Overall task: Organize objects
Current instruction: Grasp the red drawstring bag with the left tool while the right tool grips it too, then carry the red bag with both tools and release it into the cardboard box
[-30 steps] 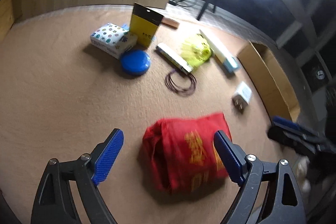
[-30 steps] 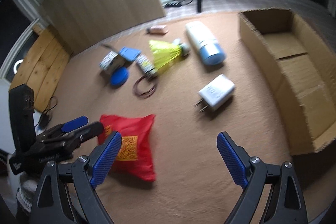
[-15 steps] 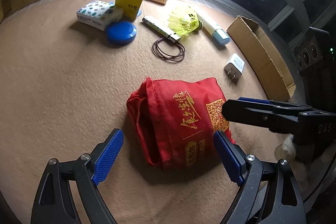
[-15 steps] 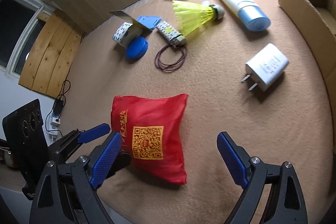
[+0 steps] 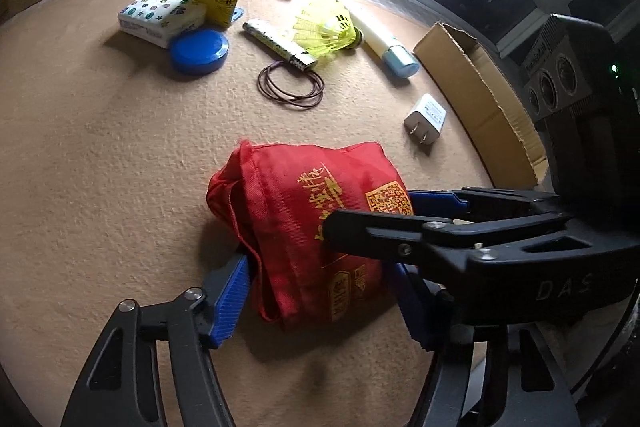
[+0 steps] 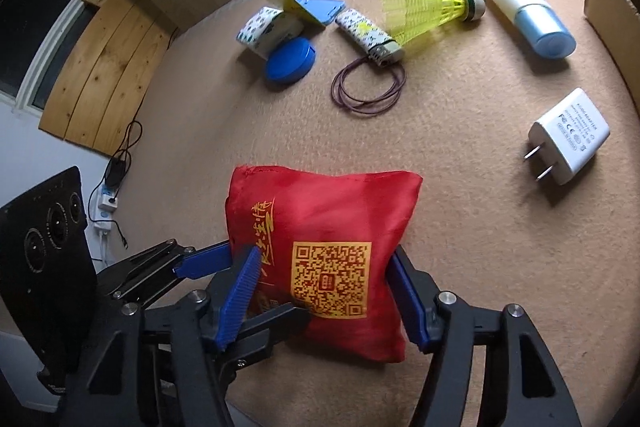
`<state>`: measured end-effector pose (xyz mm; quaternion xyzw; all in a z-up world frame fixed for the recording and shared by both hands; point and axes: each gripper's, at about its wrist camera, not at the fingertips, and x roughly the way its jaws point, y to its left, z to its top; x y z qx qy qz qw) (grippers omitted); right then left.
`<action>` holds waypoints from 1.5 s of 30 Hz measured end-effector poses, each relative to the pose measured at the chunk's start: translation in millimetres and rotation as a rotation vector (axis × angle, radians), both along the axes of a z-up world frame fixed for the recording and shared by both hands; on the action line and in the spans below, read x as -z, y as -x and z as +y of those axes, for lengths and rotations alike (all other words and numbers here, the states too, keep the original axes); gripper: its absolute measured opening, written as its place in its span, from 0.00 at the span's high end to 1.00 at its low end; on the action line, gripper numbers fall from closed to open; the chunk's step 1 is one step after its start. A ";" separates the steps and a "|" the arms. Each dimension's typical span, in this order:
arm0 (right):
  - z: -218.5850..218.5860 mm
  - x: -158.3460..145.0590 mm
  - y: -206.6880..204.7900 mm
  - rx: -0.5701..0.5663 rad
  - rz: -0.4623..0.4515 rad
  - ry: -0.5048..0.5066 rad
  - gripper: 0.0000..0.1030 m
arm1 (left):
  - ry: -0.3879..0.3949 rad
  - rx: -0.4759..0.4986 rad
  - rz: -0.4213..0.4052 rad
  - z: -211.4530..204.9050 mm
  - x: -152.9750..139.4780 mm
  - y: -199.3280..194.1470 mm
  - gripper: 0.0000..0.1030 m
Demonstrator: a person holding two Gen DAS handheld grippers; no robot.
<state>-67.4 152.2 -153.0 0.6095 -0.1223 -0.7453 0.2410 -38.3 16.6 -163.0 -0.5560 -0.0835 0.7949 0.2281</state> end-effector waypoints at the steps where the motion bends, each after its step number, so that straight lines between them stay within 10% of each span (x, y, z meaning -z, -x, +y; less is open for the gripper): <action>1: 0.0 -0.8 0.2 -0.005 0.005 -0.003 0.43 | 0.000 -0.001 0.001 1.2 -0.4 -0.1 0.34; 27: 172.4 -96.4 -13.9 0.222 0.228 -0.040 0.45 | -0.082 0.186 0.185 172.3 -92.0 12.4 0.39; 45: 281.6 -97.4 -12.8 0.379 0.243 -0.125 0.45 | -0.091 0.329 0.171 311.9 -86.6 28.8 0.42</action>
